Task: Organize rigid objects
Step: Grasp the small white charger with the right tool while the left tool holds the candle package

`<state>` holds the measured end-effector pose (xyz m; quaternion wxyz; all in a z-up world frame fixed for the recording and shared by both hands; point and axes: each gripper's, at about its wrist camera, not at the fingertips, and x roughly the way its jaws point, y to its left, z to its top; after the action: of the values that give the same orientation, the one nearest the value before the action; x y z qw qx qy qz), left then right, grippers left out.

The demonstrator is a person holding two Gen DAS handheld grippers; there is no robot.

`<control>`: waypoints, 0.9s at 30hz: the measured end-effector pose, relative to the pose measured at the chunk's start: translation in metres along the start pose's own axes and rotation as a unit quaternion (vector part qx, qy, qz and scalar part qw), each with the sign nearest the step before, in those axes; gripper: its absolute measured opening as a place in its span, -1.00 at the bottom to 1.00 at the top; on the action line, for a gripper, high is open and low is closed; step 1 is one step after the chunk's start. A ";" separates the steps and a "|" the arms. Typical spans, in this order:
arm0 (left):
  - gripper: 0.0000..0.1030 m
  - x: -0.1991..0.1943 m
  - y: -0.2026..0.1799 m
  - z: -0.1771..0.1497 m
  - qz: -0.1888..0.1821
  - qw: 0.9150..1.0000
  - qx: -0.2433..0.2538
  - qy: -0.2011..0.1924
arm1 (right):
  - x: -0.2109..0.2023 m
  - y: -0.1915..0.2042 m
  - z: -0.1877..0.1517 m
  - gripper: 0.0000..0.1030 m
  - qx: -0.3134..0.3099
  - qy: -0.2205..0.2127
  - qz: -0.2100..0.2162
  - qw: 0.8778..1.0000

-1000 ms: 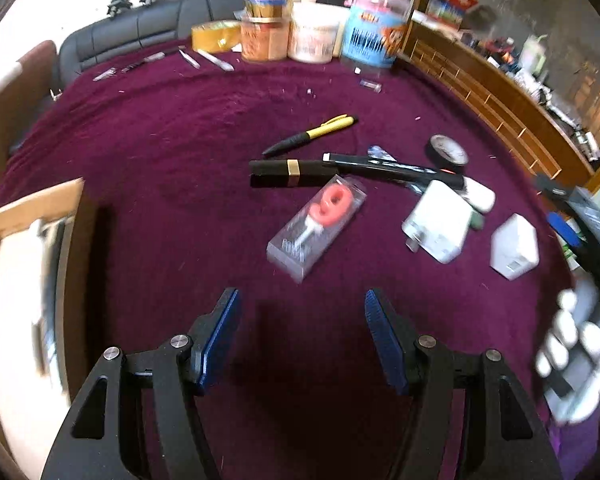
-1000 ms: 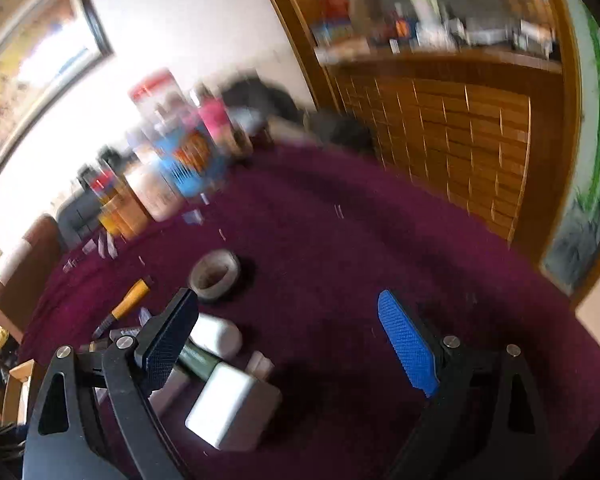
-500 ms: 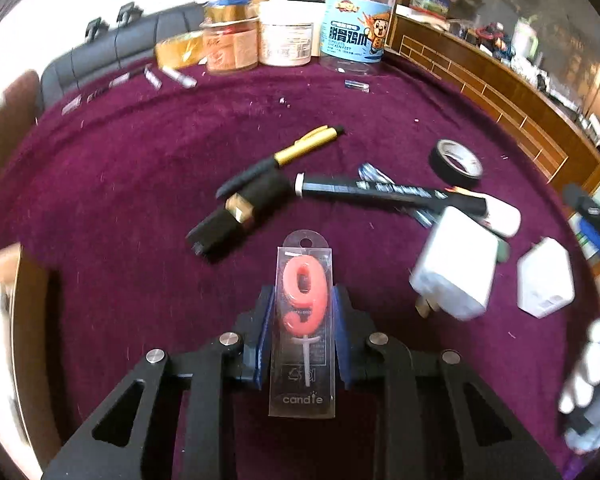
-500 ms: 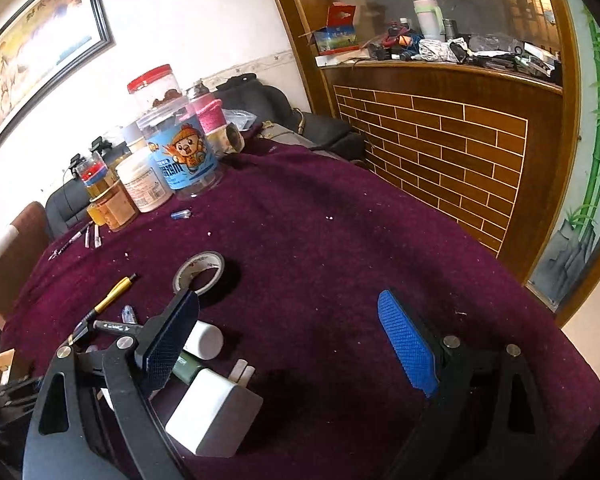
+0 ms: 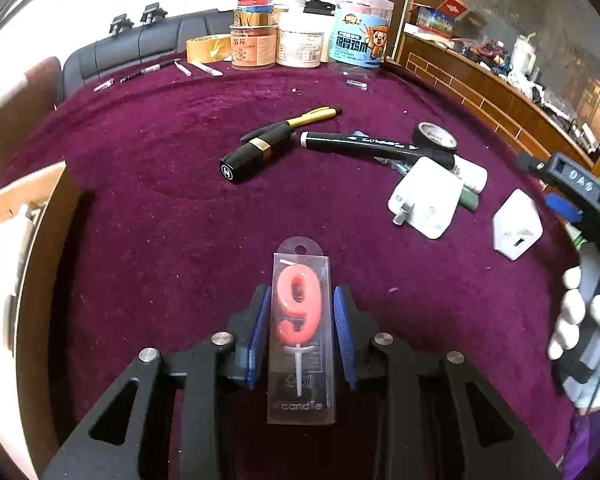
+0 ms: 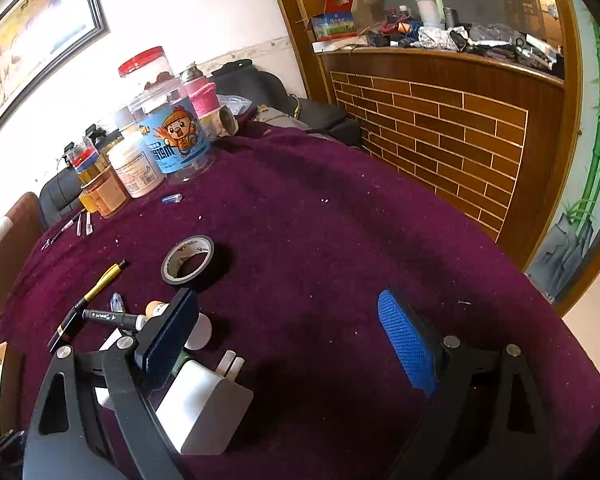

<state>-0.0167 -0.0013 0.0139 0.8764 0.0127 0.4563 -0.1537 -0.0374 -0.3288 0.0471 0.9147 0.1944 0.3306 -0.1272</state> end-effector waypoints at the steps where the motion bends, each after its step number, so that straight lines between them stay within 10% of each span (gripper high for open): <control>1: -0.56 -0.004 0.004 -0.003 -0.020 1.000 -0.013 0.004 | 0.002 -0.002 0.000 0.78 0.006 0.005 0.003 1.000; 12: -0.55 -0.120 0.036 -0.041 -0.091 0.988 -0.074 -0.100 | 0.020 -0.033 0.000 0.79 0.087 0.053 0.038 0.994; 21: -0.55 -0.144 0.060 -0.062 -0.102 0.983 -0.094 -0.120 | -0.021 0.017 -0.006 0.70 -0.012 0.121 0.056 0.991; 24: -0.55 -0.143 0.063 -0.067 -0.108 0.982 -0.100 -0.116 | -0.011 0.033 -0.012 0.13 -0.042 0.148 0.035 0.987; 27: -0.55 -0.150 0.069 -0.073 -0.103 0.982 -0.104 -0.118 | -0.006 0.034 -0.015 0.10 -0.030 0.160 0.026 0.986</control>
<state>-0.1361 0.1146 0.0832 0.9003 -0.1435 0.3617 -0.1952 -0.0381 -0.2909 0.0496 0.8586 0.1930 0.4710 -0.0603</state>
